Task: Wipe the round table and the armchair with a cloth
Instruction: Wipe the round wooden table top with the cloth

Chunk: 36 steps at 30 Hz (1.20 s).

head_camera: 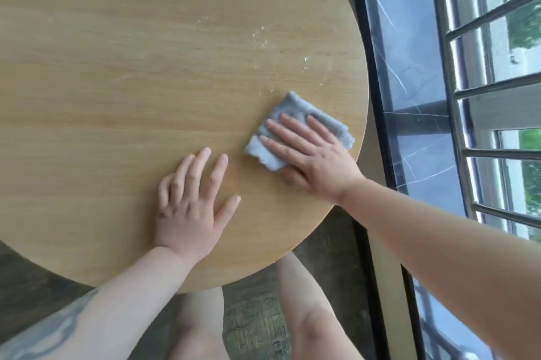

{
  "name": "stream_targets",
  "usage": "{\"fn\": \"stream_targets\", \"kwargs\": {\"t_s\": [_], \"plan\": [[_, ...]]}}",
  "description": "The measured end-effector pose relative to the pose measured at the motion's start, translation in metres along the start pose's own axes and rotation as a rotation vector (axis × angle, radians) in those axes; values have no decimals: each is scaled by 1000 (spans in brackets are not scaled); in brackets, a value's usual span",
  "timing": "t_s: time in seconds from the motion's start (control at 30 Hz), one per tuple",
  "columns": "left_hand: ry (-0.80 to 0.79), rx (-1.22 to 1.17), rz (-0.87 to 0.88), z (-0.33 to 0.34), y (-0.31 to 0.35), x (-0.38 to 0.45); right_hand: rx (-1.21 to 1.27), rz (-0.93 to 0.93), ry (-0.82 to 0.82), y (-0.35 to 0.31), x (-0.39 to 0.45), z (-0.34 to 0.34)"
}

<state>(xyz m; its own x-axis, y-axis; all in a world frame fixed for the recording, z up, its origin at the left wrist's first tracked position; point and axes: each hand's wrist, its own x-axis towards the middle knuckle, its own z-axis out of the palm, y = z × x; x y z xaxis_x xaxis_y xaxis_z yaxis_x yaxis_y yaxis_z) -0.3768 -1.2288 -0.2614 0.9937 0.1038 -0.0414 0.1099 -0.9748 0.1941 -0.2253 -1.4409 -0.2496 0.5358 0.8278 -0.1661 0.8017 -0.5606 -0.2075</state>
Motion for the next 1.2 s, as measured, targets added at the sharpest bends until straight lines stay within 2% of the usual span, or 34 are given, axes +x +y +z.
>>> {"fn": "stream_targets", "kwargs": {"t_s": [0.03, 0.1, 0.13, 0.17, 0.2, 0.23, 0.27, 0.3, 0.33, 0.37, 0.43, 0.47, 0.5, 0.53, 0.57, 0.6, 0.63, 0.67, 0.7, 0.77, 0.8, 0.83, 0.9, 0.93, 0.97, 1.0, 1.07, 1.1, 1.13, 1.17, 1.2], "plan": [[-7, 8, 78, -1, -10, 4, 53, 223, 67, 12, 0, -2], [1, 33, 177, 0, -24, 11, 160, 837, 216, -17, 6, 0], [8, 42, 184, 1, -27, 12, 200, 1025, 241, -49, 12, 6], [14, 47, 174, 1, -26, 11, 221, 1058, 221, -85, 16, 12], [21, 47, 166, 1, -25, 11, 242, 926, 186, -115, 15, 16], [26, 40, 166, 1, -24, 11, 235, 673, 128, -133, 10, 18], [23, 32, 170, 0, -24, 11, 190, 394, 84, -126, 4, 19], [13, 23, 176, -2, -24, 11, 142, 200, 64, -100, 1, 18], [-4, 13, 177, -3, -26, 12, 114, 179, 56, -78, -2, 14], [-30, 4, 173, -5, -26, 14, 117, 317, 89, -61, -5, 12], [-94, -18, 162, -10, -25, 15, 199, 842, 189, -62, -9, 11], [-123, -31, 162, -12, -26, 13, 232, 1025, 209, -81, -7, 15], [-145, -41, 167, -14, -29, 10, 233, 1052, 203, -105, -2, 18], [-165, -40, 170, -16, -37, 6, 224, 924, 173, -126, 1, 21], [-179, -28, 169, -18, -47, 2, 192, 663, 125, -135, -1, 22], [-188, -9, 164, -20, -58, -2, 128, 379, 78, -123, -3, 23], [-199, 13, 158, -22, -69, -5, 73, 214, 46, -99, -4, 19], [-212, 30, 158, -23, -78, -7, 52, 233, 33, -82, -6, 16], [-224, 35, 159, -24, -84, -8, 84, 419, 46, -74, -10, 13], [-229, 29, 147, -25, -87, -10, 222, 1016, 149, -94, -15, 16], [-220, 27, 141, -25, -86, -10, 238, 1130, 162, -120, -11, 21], [-214, 26, 143, -24, -85, -10, 217, 1033, 152, -149, -5, 24], [-217, 35, 161, -24, -86, -10, 132, 463, 60, -173, -3, 32], [-218, 43, 164, -24, -87, -9, 97, 246, 38, -155, -2, 32], [-221, 46, 167, -24, -88, -9, 68, 238, 28, -138, -2, 29], [-228, 43, 170, -24, -88, -8, 102, 408, 50, -127, -5, 27], [-231, 19, 159, -23, -86, -10, 245, 1011, 175, -137, -13, 24], [-219, 10, 149, -22, -86, -10, 271, 1175, 191, -159, -12, 29], [-210, 8, 143, -22, -86, -10, 268, 1154, 189, -186, -5, 33], [-207, 14, 144, -21, -87, -10, 261, 979, 159, -212, 3, 35], [-203, 21, 150, -21, -87, -10, 234, 716, 130, -223, 6, 39]]}}
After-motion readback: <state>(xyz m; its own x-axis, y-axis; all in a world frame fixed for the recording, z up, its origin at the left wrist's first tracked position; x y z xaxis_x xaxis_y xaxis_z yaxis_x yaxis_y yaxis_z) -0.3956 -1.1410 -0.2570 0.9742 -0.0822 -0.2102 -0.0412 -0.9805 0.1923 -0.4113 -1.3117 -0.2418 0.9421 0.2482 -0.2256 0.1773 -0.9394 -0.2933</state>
